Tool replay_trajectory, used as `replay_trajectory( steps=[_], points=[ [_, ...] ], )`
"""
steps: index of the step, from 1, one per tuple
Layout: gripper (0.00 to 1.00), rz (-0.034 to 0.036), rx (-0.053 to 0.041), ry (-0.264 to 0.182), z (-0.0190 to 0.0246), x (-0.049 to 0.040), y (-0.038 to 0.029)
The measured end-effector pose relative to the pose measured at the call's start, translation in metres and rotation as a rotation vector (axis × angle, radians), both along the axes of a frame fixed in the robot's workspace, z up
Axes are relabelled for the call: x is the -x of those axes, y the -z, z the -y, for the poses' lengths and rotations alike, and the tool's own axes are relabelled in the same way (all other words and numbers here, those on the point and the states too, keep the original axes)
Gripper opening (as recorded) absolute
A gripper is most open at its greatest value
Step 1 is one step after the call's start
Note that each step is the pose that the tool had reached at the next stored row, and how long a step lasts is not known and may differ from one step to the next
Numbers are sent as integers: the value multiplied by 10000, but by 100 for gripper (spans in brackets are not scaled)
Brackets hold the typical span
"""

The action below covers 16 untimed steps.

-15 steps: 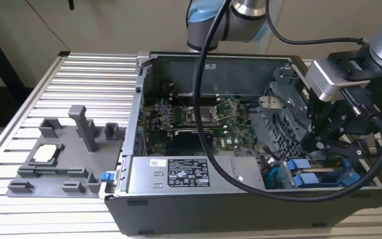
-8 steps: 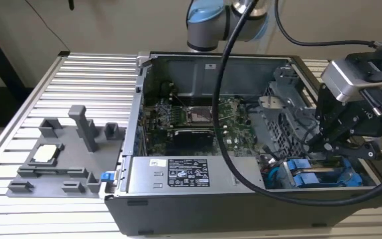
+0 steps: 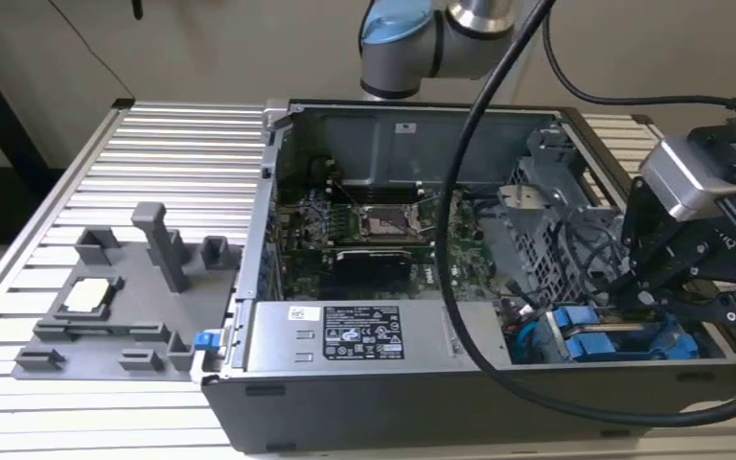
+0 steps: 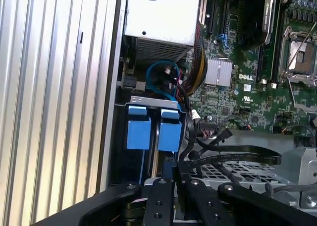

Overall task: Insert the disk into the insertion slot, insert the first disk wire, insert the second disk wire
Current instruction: 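Insert the second disk wire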

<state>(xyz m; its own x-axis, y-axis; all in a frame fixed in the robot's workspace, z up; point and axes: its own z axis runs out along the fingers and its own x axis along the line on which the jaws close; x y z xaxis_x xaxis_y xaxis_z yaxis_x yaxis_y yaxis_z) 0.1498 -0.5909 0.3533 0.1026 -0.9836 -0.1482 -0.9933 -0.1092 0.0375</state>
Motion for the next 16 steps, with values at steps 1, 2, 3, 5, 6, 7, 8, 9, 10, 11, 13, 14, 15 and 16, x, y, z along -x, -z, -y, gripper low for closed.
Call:
replay_trajectory(
  steps=[1,2,3,5,6,7,8,9,10,11,13,14,15,16],
  points=[
    [16,0,-6,21,0,-14,15],
    [16,0,-11,38,0,-33,24],
    [16,2,-14,51,0,-49,31],
    [16,7,-19,96,0,-68,43],
    [16,8,-18,172,0,-70,49],
    [16,8,-17,312,0,-70,52],
    [16,9,-14,460,0,-70,53],
    [16,9,-15,599,1,-70,55],
    [16,9,-16,748,1,-71,56],
    [16,8,-16,803,0,-71,56],
    [16,10,-18,830,0,-71,58],
    [16,26,-21,843,0,-70,63],
    [16,80,-21,859,0,-69,70],
    [16,132,-22,867,0,-70,75]
  ],
)
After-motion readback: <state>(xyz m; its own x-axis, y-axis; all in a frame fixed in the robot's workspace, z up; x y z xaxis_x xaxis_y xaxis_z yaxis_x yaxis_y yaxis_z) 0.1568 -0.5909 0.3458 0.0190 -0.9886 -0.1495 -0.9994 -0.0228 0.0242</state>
